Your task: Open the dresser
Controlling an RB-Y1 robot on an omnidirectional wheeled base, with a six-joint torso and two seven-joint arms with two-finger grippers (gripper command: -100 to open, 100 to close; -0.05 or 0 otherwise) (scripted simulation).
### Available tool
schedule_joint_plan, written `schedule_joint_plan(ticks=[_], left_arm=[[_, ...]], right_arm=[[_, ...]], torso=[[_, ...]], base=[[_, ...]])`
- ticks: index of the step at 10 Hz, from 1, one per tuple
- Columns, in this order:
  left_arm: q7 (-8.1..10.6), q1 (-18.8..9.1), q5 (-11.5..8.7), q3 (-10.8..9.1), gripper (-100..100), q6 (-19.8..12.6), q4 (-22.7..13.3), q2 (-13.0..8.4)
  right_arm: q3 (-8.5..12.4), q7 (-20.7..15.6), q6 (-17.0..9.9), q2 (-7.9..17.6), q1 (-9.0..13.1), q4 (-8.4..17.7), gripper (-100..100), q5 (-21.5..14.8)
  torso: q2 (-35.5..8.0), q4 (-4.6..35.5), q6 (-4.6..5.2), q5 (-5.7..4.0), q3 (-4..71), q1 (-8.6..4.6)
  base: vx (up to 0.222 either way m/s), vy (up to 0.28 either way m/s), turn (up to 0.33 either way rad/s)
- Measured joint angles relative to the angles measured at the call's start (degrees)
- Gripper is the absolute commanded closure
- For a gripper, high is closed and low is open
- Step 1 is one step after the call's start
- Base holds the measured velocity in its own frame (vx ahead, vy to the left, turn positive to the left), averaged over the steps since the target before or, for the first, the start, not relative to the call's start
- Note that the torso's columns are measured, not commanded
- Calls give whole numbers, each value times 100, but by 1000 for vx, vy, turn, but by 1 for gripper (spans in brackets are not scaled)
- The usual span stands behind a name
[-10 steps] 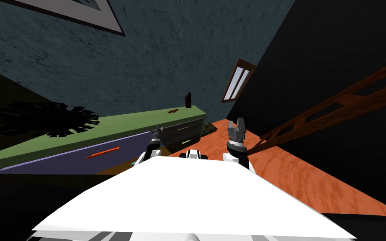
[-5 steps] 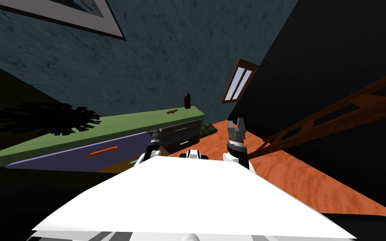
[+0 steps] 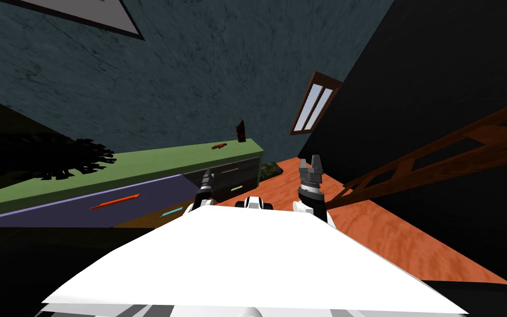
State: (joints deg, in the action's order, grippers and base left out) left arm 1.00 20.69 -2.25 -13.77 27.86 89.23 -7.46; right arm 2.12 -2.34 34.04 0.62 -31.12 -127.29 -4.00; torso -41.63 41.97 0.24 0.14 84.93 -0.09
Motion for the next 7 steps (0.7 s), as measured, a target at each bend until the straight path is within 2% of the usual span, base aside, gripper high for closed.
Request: schedule_joint_plan(ticks=[4,7], left_arm=[[5,-14,-66,-74,-100,39,-480,455],[-9,9,-80,-95,-100,41,-577,938]], right_arm=[[1,0,-1,1,1,1,0,0],[2,0,-1,2,2,1,0,0]], torso=[[-83,37,-23,-10,-49,25],[-66,32,-23,-13,-37,16]], base=[[38,-113,39],[6,-42,12]])
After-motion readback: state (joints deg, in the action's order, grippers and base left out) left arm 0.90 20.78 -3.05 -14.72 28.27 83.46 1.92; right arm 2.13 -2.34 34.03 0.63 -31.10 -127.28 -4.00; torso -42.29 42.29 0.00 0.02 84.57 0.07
